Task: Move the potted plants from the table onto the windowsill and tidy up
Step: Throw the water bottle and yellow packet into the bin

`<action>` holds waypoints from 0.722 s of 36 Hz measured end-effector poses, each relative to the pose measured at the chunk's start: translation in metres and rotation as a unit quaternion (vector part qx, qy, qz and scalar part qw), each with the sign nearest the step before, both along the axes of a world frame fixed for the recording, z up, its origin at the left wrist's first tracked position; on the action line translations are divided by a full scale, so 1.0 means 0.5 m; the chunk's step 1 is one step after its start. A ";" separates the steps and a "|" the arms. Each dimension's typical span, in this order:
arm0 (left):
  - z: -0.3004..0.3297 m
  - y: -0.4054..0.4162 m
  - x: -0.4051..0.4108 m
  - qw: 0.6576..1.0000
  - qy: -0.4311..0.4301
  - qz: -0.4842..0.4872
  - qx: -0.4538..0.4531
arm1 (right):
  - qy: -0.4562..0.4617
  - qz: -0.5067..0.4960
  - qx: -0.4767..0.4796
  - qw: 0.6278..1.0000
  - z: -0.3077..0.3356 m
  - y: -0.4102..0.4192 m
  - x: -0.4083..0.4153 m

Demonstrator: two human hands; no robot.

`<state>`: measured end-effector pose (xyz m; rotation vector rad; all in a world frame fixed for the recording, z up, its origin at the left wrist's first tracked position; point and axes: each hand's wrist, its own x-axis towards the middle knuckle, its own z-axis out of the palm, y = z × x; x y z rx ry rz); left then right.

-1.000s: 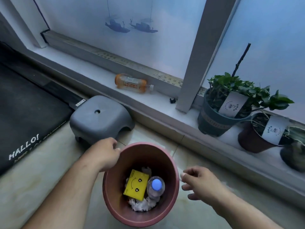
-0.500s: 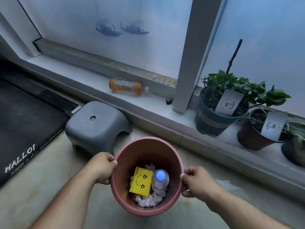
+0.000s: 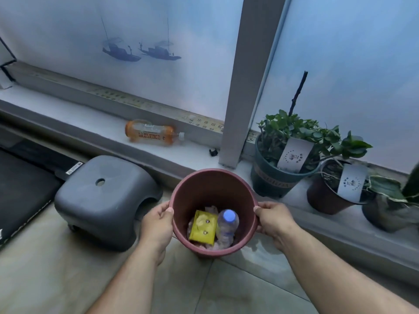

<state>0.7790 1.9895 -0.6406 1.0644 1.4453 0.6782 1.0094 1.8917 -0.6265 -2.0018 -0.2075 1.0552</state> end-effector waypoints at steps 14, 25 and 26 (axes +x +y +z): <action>-0.018 0.021 0.011 0.996 0.047 0.011 0.071 | 0.027 -0.003 0.001 1.000 -0.018 -0.016 -0.014; 0.068 0.022 0.001 0.991 0.093 0.034 0.086 | 0.006 0.005 -0.028 1.000 0.012 -0.043 -0.023; 0.096 0.015 0.004 0.989 0.090 0.045 0.105 | -0.003 0.011 -0.029 1.000 0.028 -0.050 -0.017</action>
